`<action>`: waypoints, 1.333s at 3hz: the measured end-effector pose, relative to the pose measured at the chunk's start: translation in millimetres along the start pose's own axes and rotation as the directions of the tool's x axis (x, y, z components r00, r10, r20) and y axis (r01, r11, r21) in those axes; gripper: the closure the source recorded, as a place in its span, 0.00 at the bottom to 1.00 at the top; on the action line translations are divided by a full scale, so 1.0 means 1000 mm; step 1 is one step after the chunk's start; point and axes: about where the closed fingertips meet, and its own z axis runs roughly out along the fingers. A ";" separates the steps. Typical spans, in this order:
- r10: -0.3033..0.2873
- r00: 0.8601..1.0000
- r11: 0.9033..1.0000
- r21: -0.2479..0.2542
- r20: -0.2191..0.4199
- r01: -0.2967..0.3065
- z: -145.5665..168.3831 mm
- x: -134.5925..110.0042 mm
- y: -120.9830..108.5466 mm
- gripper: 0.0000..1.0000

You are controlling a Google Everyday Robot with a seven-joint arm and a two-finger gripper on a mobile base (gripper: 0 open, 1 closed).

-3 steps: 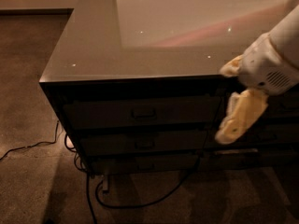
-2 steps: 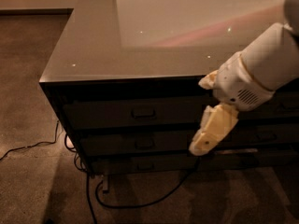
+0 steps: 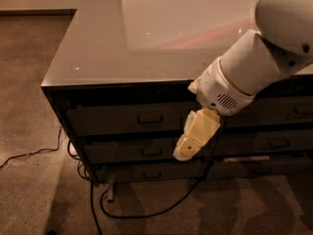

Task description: Open top drawer

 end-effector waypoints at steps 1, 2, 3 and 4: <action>0.015 0.999 1.000 0.002 0.034 -0.015 0.001 0.010 0.003 0.00; 0.008 0.989 1.000 0.009 0.150 -0.009 0.022 -0.001 -0.005 0.00; -0.064 0.962 0.995 0.088 0.267 0.042 0.036 -0.040 -0.031 0.00; -0.157 0.946 0.978 0.181 0.285 0.107 0.052 -0.077 -0.049 0.00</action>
Offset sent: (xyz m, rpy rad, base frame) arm 0.0524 0.0372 -0.0223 0.3365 -0.1840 -0.0619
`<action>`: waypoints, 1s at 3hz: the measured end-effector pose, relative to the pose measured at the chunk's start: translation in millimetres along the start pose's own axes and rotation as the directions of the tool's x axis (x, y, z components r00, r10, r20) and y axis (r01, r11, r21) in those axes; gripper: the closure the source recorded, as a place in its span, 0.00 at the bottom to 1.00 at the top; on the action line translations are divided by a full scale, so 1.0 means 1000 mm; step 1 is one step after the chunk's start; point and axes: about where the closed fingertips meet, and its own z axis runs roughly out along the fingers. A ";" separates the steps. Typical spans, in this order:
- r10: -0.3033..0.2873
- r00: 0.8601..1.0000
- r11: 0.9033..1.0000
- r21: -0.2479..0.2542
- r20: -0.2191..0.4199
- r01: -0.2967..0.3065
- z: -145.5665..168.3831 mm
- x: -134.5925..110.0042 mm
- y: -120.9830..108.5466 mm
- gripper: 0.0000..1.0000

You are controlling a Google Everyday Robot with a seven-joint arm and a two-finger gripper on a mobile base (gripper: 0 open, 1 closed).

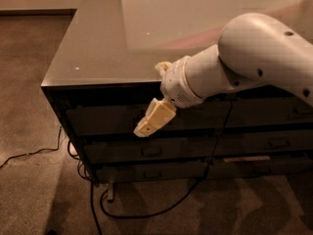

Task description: Open top drawer

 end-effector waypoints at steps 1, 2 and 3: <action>-0.101 0.993 0.993 0.051 -0.059 0.104 0.031 -0.013 -0.009 0.00; -0.142 0.983 0.988 0.044 -0.118 0.148 0.062 -0.003 -0.013 0.00; -0.139 0.977 0.990 0.011 -0.163 0.143 0.090 0.018 -0.011 0.00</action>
Offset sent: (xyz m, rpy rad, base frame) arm 0.0506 0.0538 -0.0770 -0.2390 -0.1012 0.0528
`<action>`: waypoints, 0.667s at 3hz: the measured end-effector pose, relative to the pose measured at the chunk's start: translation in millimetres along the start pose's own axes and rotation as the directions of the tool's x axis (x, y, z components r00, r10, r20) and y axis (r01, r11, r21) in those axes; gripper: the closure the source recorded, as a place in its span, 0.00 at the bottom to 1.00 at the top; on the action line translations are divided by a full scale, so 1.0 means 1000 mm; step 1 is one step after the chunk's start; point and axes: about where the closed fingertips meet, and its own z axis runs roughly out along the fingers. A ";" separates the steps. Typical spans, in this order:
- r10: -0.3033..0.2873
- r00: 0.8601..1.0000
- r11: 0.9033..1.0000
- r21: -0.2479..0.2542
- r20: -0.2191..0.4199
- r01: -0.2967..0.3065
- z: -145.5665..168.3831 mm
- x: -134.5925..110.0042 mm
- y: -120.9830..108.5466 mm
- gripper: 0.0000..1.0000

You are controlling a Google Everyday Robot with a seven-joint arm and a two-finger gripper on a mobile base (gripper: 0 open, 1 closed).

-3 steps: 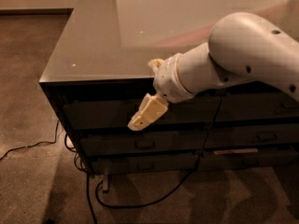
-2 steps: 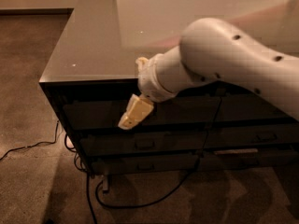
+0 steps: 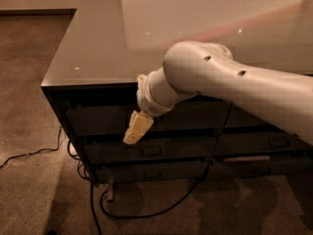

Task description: Open top drawer

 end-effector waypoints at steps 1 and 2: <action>0.031 0.998 0.999 -0.040 -0.047 -0.033 0.023 0.024 0.005 0.00; 0.082 0.992 0.993 -0.077 -0.096 -0.089 0.039 0.054 0.013 0.00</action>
Offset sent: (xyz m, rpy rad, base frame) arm 0.0046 -0.0411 -0.1028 -0.0902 0.2151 -0.0912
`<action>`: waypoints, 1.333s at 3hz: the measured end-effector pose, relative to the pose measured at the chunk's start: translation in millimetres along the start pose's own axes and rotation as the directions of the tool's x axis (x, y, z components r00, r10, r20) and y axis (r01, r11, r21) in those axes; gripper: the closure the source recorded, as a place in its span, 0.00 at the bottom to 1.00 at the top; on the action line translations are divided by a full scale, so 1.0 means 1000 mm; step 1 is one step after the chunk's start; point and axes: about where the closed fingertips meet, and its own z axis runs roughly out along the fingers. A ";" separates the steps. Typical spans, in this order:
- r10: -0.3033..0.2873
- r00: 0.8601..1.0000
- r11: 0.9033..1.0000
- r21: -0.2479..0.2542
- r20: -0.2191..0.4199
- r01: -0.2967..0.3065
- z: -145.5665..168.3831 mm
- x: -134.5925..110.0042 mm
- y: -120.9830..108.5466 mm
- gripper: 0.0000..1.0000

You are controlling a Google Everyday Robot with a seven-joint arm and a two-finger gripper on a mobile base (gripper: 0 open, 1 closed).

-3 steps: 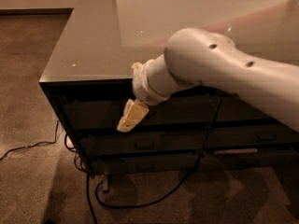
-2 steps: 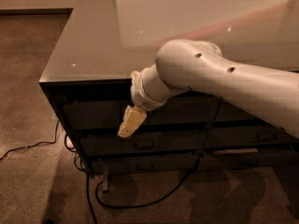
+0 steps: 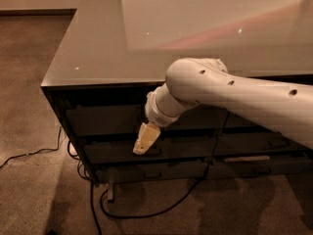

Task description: Open top drawer

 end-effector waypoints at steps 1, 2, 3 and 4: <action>0.064 0.998 0.997 -0.030 -0.013 -0.065 0.011 0.029 -0.001 0.00; 0.140 0.990 0.989 -0.055 0.025 -0.138 0.018 0.050 -0.017 0.00; 0.249 0.967 0.967 -0.073 0.046 -0.245 0.018 0.064 -0.046 0.00; 0.253 0.966 0.966 -0.068 0.053 -0.249 0.016 0.063 -0.051 0.00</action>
Offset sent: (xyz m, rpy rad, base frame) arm 0.0457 -0.0610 -0.0464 0.1668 0.1569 -0.1394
